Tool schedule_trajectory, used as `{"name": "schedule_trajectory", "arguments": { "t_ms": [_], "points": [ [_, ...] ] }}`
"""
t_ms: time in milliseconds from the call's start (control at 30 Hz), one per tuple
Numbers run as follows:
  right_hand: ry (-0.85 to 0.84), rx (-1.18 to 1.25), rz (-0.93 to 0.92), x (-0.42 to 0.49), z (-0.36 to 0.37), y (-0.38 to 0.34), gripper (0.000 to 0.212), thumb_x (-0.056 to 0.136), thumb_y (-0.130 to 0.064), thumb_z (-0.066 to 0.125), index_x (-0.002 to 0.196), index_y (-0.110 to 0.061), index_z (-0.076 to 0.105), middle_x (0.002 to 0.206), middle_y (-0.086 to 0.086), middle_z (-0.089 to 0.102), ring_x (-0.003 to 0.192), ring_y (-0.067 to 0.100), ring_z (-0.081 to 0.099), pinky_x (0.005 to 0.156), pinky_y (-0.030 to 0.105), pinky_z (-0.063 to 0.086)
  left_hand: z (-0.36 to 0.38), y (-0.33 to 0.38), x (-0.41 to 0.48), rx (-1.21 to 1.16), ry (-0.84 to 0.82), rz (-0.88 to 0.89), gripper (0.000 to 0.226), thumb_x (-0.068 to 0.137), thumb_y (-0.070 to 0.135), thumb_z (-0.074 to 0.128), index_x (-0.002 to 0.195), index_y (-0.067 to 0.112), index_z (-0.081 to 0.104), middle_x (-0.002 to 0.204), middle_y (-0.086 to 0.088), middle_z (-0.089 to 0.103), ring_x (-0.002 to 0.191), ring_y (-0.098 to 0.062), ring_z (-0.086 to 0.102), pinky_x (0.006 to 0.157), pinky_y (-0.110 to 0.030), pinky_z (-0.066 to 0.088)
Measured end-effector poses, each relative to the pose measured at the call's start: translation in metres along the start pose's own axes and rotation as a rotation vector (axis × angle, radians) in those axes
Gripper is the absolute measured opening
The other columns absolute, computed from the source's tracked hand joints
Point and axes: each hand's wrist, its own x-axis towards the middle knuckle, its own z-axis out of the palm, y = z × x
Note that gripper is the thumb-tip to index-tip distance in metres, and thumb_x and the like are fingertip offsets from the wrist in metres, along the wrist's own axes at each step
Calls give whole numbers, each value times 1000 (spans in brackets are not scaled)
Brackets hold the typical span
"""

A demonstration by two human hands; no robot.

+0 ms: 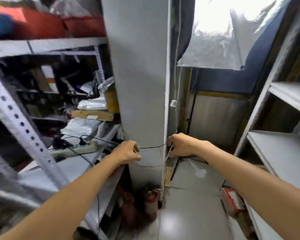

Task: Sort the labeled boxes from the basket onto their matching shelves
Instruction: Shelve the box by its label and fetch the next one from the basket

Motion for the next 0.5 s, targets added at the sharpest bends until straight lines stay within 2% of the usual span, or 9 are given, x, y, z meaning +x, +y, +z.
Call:
{"name": "schedule_trajectory", "arguments": {
  "t_ms": [67,167,267,333,367,433,500],
  "points": [
    [-48,-19,-124,24,5,-40,47,81,-31,67,120,-6,56,115,11,61,103,32,58,82,37,51,-11,-35,-29,-5,56,-103,28,76,30,73,99,17,65,100,-2,66,92,-19,62,81,-33,53],
    [-98,-76,-308,45,15,-99,48,84,-32,64,123,-5,56,116,11,61,103,31,57,80,34,48,-20,-79,-80,-12,149,-253,29,75,31,73,99,16,66,93,1,65,87,-17,61,76,-31,53],
    [-139,-87,-474,50,35,-157,39,80,-28,65,102,4,59,98,19,62,90,34,58,65,39,43,-21,-114,-137,-41,194,-416,33,78,34,73,103,15,64,94,-1,65,83,-17,61,76,-32,54],
    [-181,-105,-578,54,54,-190,30,79,-28,68,90,-4,53,87,13,55,81,30,52,62,36,37,-15,-135,-175,-51,211,-520,35,80,35,72,107,14,62,102,-3,66,91,-20,61,83,-35,53],
    [-206,-116,-630,55,63,-207,30,80,-30,69,95,-10,54,92,7,54,84,25,50,67,34,41,-10,-144,-195,-51,229,-573,37,80,35,72,109,14,62,104,-3,65,94,-20,61,84,-36,53],
    [-271,-135,-720,51,81,-241,44,80,-35,71,115,-14,54,109,3,55,95,21,52,81,35,48,1,-159,-234,-62,263,-682,39,80,36,73,111,14,61,105,-2,64,94,-20,61,82,-35,53],
    [-329,-150,-803,45,97,-274,56,81,-35,72,127,-12,52,122,5,55,105,23,54,81,31,46,12,-174,-271,-103,298,-772,36,81,35,73,108,16,60,104,-2,65,86,-17,58,75,-33,52]
  ]
}}
